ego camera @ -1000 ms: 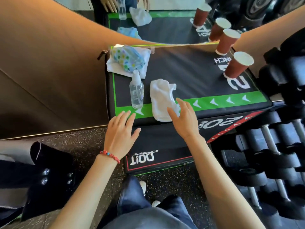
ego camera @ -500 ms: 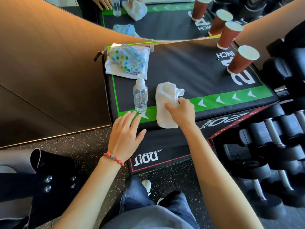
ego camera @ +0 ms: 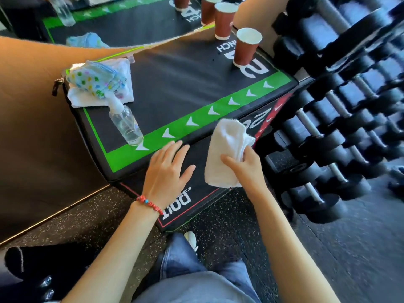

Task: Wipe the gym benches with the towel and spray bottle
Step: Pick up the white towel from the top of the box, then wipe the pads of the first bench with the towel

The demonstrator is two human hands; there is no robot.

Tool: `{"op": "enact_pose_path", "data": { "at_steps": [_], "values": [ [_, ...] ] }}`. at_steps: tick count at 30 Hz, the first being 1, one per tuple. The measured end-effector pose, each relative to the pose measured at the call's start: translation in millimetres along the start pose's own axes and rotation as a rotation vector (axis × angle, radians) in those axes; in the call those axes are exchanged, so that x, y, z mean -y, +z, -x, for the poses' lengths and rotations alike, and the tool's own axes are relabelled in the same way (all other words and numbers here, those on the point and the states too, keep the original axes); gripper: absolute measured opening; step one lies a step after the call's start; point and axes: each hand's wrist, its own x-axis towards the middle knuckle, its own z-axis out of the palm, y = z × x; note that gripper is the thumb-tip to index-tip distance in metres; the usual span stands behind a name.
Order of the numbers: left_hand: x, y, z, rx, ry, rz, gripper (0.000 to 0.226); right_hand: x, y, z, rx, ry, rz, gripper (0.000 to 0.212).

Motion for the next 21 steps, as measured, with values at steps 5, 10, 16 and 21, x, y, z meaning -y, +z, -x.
{"op": "enact_pose_path", "data": {
  "at_steps": [5,10,16,21],
  "values": [
    [-49.3,24.0,-2.7,0.090,0.145,0.019,0.051,-32.2,-60.6,43.7,-0.130,0.016,-0.134,0.033],
    [-119.8,53.0,7.6,0.178,0.304,0.054,0.052,-71.5,-130.4,103.5,-0.330,0.108,-0.243,0.030],
    [-214.6,91.1,38.0,0.283,0.518,0.095,0.053,-124.5,-207.5,184.6,-0.558,0.197,-0.372,0.030],
    [-286.3,120.5,65.5,0.383,0.710,0.117,0.053,-157.3,-250.9,251.6,-0.706,0.244,-0.421,0.040]
  ]
}}
